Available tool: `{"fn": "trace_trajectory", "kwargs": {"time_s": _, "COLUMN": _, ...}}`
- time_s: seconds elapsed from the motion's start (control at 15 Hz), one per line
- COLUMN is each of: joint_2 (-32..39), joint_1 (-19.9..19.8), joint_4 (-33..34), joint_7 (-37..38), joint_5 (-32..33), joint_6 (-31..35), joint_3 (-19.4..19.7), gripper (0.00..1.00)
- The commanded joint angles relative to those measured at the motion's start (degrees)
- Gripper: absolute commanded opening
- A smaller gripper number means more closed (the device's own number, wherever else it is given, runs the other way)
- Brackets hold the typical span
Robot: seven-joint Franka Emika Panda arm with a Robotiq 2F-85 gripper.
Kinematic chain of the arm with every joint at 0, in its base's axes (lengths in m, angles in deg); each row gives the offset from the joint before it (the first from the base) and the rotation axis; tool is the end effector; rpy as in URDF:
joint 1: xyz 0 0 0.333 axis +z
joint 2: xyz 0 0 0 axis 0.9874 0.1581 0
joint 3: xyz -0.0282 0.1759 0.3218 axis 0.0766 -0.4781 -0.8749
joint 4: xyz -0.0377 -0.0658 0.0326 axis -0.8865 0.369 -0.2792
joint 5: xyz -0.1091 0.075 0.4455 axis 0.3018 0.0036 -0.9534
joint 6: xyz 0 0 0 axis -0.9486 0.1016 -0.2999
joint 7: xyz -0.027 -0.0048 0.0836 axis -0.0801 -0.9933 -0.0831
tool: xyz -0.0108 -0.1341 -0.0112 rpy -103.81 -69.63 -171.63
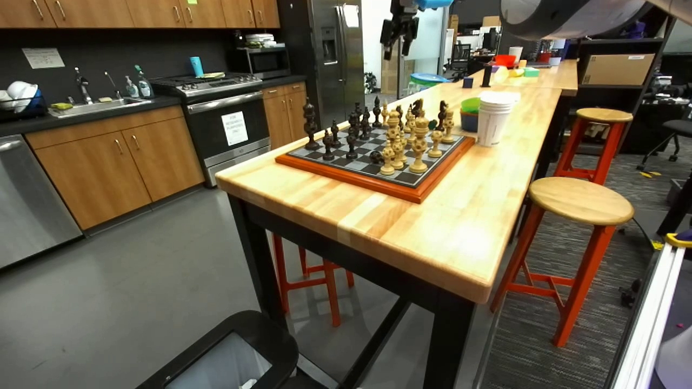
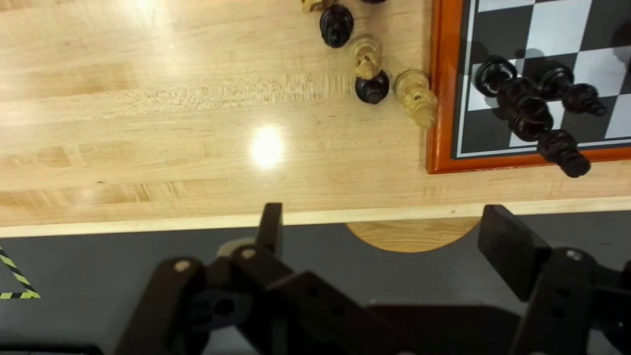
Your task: Take the chess piece off of the chess board
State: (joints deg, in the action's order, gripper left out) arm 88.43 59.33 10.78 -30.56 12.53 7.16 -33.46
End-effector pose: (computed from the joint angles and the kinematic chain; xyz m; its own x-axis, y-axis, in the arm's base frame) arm 0.8482 -0.3381 0.5016 0.9658 0.1147 0.2326 0.0959 -0.9913 0.0906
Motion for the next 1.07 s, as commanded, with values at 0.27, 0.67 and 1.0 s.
{"fn": "trace_trajectory", "kwargs": {"time_s": 0.27, "joint_2": -10.25, "joint_1": -0.19, "joint_4": -1.23, "joint_7": -0.68, "joint_5": 1.44, "joint_6": -16.59, "joint_3": -0.46, "gripper": 1.0}}
{"fn": "trace_trajectory", "kwargs": {"time_s": 0.67, "joint_2": -14.36, "joint_1": -2.23, "joint_4": -1.35, "joint_7": 0.25, "joint_5": -1.88, "joint_6": -25.53, "joint_3": -2.43, "gripper": 1.0}}
{"fn": "trace_trajectory", "kwargs": {"time_s": 1.0, "joint_2": -14.04, "joint_1": -2.89, "joint_4": -0.66, "joint_7": -0.08, "joint_5": -2.09, "joint_6": -26.25, "joint_3": -2.43, "gripper": 1.0}}
